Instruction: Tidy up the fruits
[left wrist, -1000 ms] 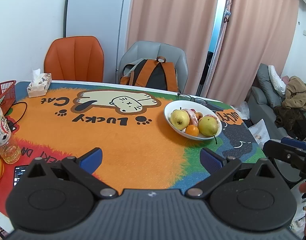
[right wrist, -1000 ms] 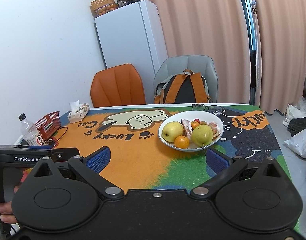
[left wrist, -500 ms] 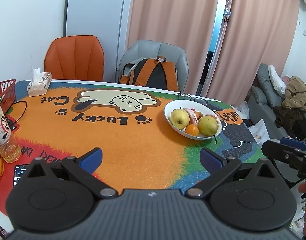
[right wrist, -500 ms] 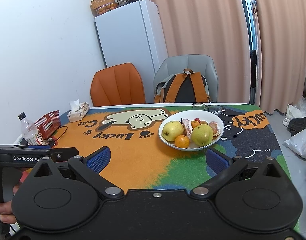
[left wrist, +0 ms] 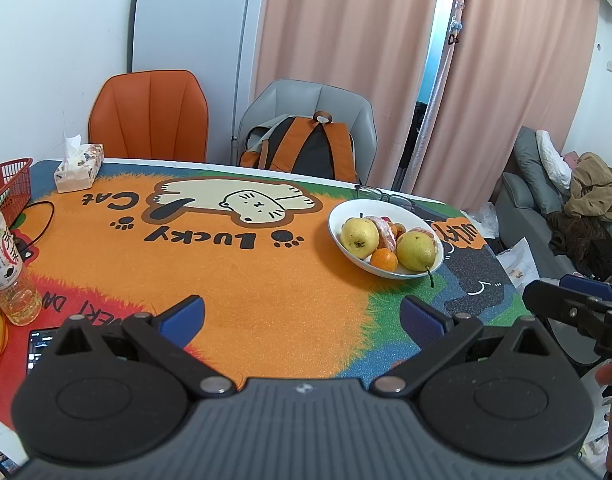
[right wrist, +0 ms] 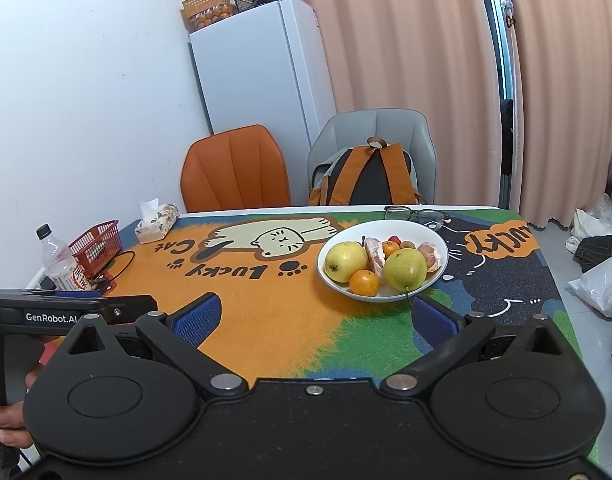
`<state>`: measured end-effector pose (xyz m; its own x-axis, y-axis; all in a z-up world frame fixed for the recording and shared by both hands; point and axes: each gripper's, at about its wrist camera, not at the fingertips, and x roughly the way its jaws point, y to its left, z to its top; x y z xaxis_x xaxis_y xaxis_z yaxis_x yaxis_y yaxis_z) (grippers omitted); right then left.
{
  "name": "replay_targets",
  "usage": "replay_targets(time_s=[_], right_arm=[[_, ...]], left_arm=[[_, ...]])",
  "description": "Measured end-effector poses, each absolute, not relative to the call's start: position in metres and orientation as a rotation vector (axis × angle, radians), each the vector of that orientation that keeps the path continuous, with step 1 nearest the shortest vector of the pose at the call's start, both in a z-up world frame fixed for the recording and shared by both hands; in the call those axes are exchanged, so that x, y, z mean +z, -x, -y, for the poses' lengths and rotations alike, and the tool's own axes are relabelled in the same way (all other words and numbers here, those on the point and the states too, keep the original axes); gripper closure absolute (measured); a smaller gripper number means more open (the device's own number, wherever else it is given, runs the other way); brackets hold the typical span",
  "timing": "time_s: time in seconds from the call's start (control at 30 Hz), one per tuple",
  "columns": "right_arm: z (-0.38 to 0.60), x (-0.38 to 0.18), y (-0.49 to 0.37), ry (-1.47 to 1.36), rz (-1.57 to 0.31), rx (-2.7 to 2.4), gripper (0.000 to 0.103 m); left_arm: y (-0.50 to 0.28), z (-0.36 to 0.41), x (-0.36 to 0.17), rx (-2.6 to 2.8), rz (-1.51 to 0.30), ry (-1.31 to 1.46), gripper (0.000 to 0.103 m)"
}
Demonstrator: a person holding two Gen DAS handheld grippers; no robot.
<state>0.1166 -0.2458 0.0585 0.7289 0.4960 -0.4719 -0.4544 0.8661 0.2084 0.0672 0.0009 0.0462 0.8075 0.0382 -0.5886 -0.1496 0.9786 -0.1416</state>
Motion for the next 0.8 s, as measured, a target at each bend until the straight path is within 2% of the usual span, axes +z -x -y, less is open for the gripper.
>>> replay_targets(time_s=[0.8], right_arm=[[0.2442, 0.0581, -0.1181, -0.077, -0.551, 0.523, 0.000]], left_arm=[[-0.0647, 0.0010, 0.0459, 0.093, -0.624, 0.182, 0.000]])
